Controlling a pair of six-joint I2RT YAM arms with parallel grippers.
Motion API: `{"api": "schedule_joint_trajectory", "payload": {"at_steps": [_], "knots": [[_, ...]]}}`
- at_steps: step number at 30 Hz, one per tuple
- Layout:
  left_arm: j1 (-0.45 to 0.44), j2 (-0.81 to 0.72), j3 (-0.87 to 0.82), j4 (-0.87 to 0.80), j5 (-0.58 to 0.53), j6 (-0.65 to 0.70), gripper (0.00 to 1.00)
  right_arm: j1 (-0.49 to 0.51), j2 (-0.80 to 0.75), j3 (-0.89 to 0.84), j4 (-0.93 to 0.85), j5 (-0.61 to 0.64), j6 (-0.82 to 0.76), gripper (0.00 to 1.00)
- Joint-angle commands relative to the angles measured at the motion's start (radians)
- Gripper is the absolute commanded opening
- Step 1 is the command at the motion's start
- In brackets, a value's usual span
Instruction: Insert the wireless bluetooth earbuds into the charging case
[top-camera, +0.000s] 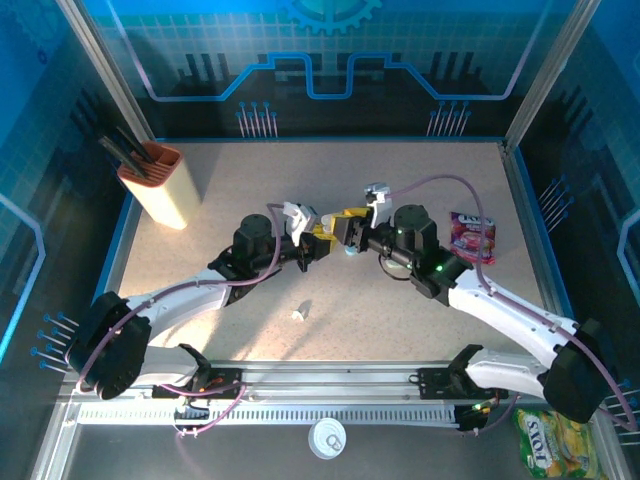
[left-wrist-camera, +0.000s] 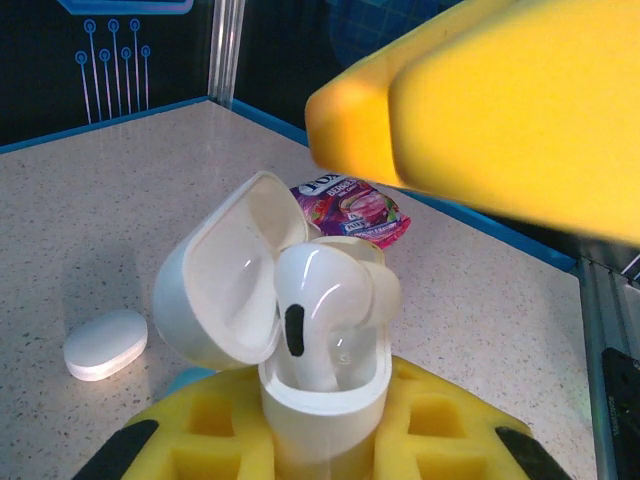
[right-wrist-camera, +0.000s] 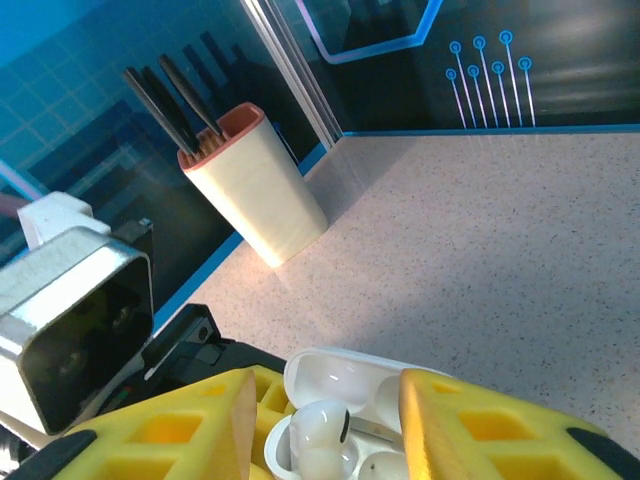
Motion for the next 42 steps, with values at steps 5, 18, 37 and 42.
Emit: {"api": "schedule_joint_trajectory", "payload": {"at_steps": [5,18,37,42], "knots": [[-0.007,-0.028,0.019,0.016,0.008,0.034,0.17,-0.037,-0.02,-0.021,-0.014,-0.051,0.049,0.26],[-0.007,-0.024,0.014,0.02,0.011,0.036,0.17,-0.036,0.006,0.002,-0.094,-0.105,0.003,0.2],[-0.007,-0.041,0.005,0.015,0.009,0.046,0.17,-0.003,0.039,0.069,-0.197,-0.05,-0.05,0.22],[-0.007,-0.048,0.003,0.017,0.014,0.045,0.17,-0.002,0.066,0.118,-0.252,-0.035,-0.088,0.22]]}}
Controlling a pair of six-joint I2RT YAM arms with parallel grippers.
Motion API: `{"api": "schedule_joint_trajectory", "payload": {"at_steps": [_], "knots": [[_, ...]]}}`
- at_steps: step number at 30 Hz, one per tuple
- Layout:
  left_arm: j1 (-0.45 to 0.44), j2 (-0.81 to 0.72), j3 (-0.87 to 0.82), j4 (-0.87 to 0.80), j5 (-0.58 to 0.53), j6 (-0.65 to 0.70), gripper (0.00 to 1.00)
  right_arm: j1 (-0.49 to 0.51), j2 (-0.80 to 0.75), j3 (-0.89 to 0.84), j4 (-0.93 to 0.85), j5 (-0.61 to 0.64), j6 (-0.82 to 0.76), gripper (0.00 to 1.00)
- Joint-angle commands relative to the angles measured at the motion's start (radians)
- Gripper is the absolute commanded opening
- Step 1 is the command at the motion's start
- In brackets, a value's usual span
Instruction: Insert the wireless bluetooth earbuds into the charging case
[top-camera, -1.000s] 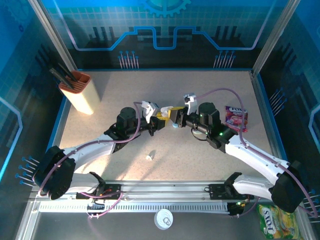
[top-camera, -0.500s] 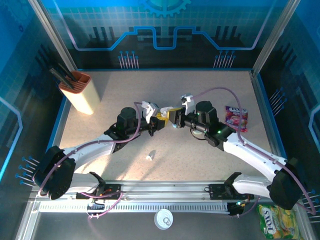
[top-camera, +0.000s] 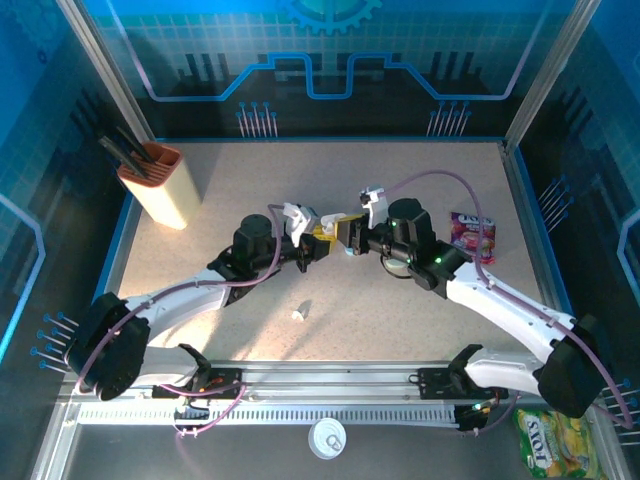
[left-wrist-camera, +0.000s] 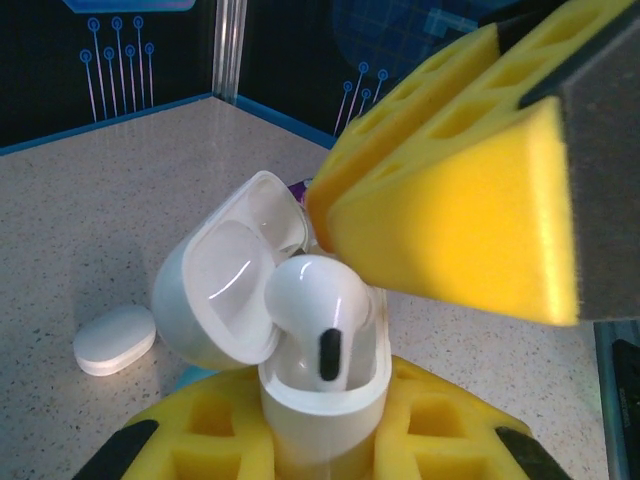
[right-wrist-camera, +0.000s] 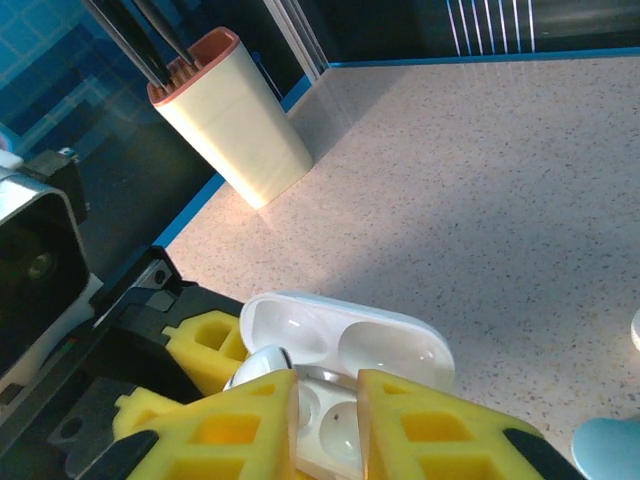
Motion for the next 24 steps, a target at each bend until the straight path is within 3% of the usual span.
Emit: {"api": "schedule_joint_trajectory", "payload": {"at_steps": [1,11,16,20,24], "knots": [[-0.008,-0.04,0.004,0.037,0.023,0.02,0.17,0.016,0.023,0.044,-0.066,0.02,-0.044,0.22],[-0.006,-0.054,-0.01,0.034,0.007,0.037,0.17,0.009,-0.002,0.068,-0.09,0.027,-0.065,0.22],[-0.003,-0.049,-0.032,0.069,0.003,0.05,0.16,-0.017,-0.063,0.041,-0.058,-0.021,-0.037,0.24],[-0.001,-0.039,-0.043,0.086,0.012,0.072,0.17,-0.012,-0.056,0.056,-0.058,-0.069,-0.035,0.28],[0.001,-0.036,-0.066,0.115,0.024,0.114,0.17,0.014,-0.021,0.101,-0.114,-0.072,-0.069,0.26]]}}
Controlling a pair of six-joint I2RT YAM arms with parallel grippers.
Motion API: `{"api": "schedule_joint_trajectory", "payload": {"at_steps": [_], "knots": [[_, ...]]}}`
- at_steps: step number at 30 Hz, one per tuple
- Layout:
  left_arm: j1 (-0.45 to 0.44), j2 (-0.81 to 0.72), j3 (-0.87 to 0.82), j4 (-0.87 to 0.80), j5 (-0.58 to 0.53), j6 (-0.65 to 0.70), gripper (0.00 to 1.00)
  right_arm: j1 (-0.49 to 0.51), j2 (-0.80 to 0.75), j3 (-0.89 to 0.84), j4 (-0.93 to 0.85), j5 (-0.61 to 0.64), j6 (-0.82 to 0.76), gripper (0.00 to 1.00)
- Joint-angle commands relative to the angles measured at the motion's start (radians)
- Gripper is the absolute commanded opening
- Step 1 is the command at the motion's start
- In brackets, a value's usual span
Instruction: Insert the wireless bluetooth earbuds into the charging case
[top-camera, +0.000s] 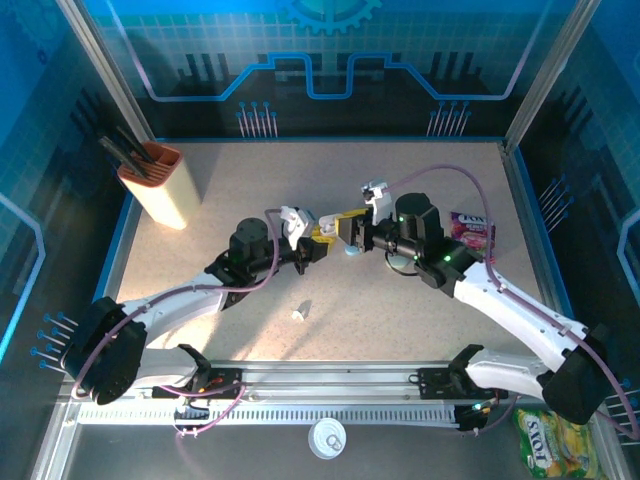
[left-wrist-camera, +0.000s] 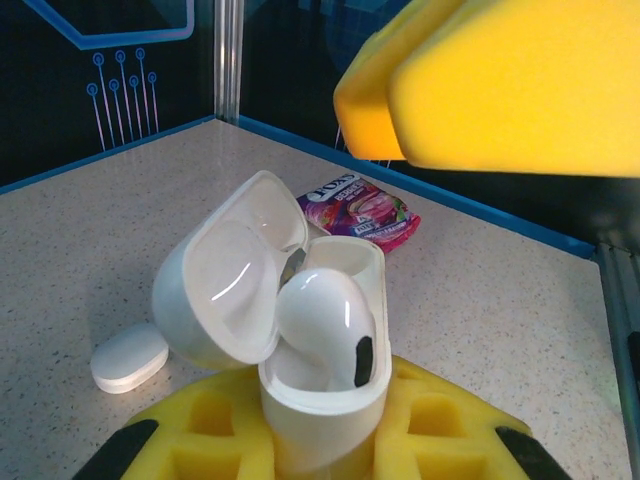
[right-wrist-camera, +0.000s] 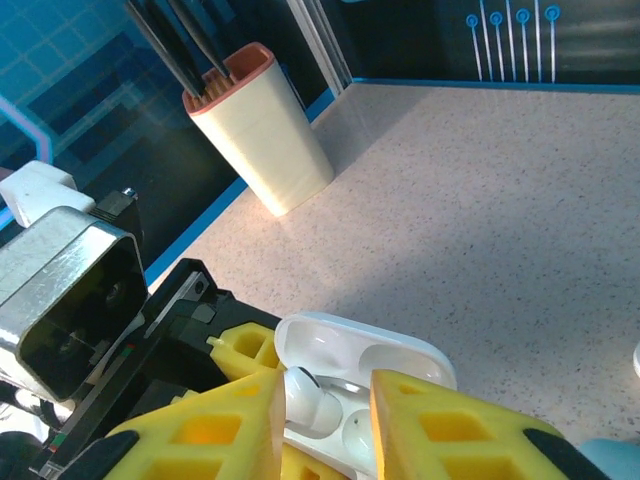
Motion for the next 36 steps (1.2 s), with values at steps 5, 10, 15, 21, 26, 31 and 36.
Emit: {"api": "schedule_joint_trajectory", "payload": {"at_steps": [5,10,15,21,26,31,36], "knots": [[0.002,-0.012,-0.045,0.095,0.063,0.108,0.18,0.048,0.063,0.081,-0.082,-0.013,-0.053,0.18],[0.001,-0.004,-0.042,0.108,0.068,0.109,0.19,0.059,0.097,0.084,-0.119,-0.013,-0.069,0.15],[0.002,-0.006,-0.03,0.11,0.063,0.101,0.18,0.066,0.094,0.088,-0.171,0.005,-0.078,0.11],[0.003,0.007,-0.038,0.111,0.056,0.125,0.18,0.063,0.054,0.107,-0.162,0.001,-0.056,0.16],[0.004,0.024,-0.076,0.193,0.068,0.149,0.18,0.061,0.06,0.133,-0.173,-0.05,-0.013,0.22],[0.005,0.031,-0.084,0.211,0.082,0.173,0.18,0.069,0.09,0.171,-0.242,-0.038,0.011,0.26],[0.004,0.028,-0.078,0.19,0.087,0.182,0.18,0.08,0.126,0.201,-0.293,-0.024,0.002,0.27]]}}
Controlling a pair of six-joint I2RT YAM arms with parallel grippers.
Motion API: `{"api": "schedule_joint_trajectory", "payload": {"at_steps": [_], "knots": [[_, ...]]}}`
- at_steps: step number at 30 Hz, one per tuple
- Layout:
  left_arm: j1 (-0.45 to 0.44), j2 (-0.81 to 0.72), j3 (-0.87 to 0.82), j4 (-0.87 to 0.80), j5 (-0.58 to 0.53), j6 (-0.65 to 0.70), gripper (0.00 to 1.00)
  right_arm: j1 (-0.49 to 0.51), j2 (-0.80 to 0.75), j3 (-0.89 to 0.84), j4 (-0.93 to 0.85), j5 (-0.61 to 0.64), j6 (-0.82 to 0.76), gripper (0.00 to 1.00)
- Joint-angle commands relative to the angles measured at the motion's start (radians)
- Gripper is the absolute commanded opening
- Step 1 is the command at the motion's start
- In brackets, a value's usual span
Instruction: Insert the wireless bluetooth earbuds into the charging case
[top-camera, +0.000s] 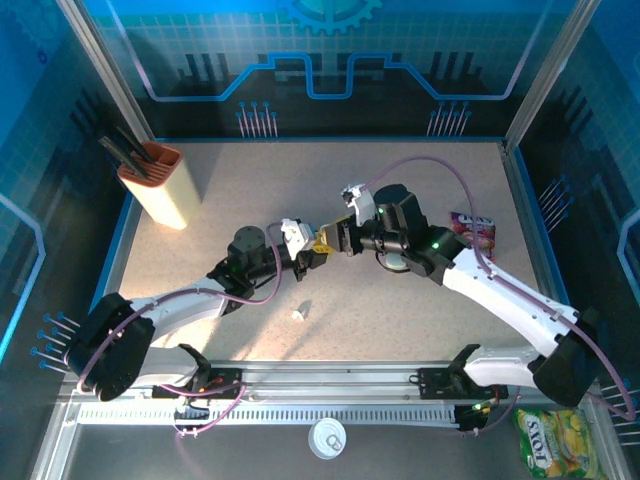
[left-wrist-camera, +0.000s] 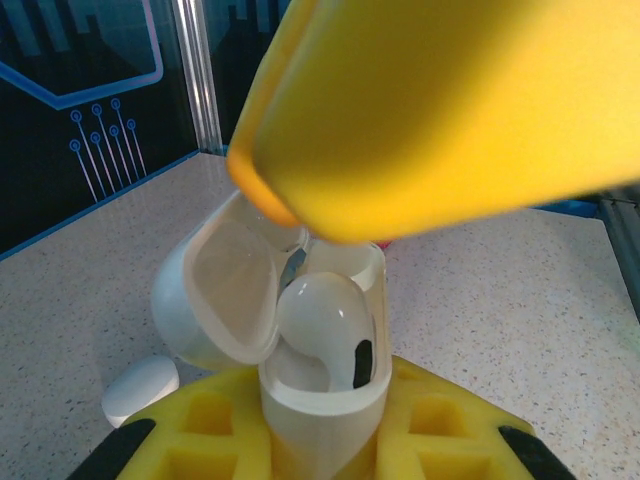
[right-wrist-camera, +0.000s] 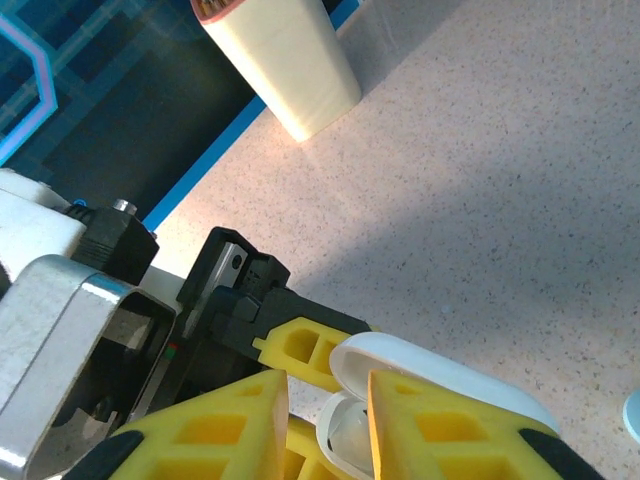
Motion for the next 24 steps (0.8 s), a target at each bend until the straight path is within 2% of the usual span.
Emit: {"api": "schedule_joint_trajectory", "payload": {"at_steps": [1,7,18,24], "knots": [[0.003,0.002,-0.005,0.038,0.031,0.031,0.18,0.014,0.03,0.039,-0.073,0.005,0.003,0.27],[0.002,-0.014,-0.003,0.015,0.029,0.034,0.18,0.022,0.061,0.06,-0.125,0.028,0.005,0.27],[0.003,-0.023,0.009,-0.028,0.002,0.033,0.18,0.042,0.115,0.157,-0.327,0.083,-0.015,0.22],[0.003,-0.022,0.011,-0.037,0.003,0.037,0.18,0.04,0.166,0.214,-0.399,0.086,0.022,0.14]]}}
